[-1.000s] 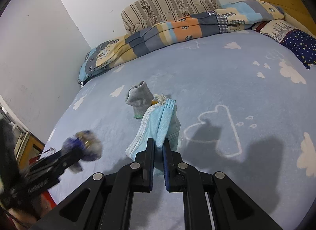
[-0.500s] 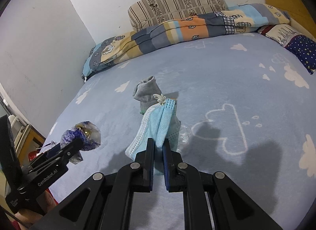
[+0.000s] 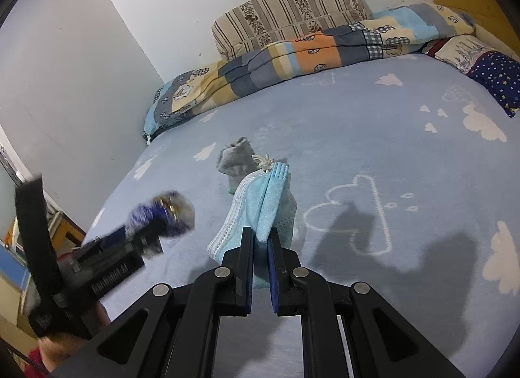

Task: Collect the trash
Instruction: 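Lift the face mask and plastic bag and carry both to the purple basket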

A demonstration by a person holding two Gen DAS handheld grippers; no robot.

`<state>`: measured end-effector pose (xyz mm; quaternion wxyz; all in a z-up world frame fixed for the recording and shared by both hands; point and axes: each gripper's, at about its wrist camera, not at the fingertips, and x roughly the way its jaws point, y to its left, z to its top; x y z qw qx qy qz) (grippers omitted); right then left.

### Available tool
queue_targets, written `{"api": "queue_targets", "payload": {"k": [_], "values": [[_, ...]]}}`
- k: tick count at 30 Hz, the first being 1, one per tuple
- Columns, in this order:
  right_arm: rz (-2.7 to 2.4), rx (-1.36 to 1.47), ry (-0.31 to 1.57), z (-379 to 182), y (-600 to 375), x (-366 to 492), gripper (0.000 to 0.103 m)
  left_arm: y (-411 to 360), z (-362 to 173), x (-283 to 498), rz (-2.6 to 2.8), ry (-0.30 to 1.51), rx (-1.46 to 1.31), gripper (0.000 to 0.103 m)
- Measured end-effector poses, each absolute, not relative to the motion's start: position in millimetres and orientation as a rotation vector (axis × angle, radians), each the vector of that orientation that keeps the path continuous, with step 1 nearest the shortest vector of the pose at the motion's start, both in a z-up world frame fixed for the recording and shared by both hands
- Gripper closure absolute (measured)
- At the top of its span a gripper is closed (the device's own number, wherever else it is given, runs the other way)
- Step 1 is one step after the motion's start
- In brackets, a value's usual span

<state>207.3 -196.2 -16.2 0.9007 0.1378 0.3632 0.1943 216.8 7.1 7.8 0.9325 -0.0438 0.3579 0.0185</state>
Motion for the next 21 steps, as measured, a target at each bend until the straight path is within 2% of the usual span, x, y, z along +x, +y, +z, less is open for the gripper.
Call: {"api": "queue_targets", "payload": {"k": [8,21], "values": [[0.332,0.272,0.76,-23.7,-208.6,213.9,0.094,7.4,12.0,202.1,-0.019,0.705,-0.055,0.046],[0.304,0.194,0.756,-13.9,-150.2,209.2,0.095,56.3,9.4,166.7,-0.059,0.715,-0.099,0.046]]}}
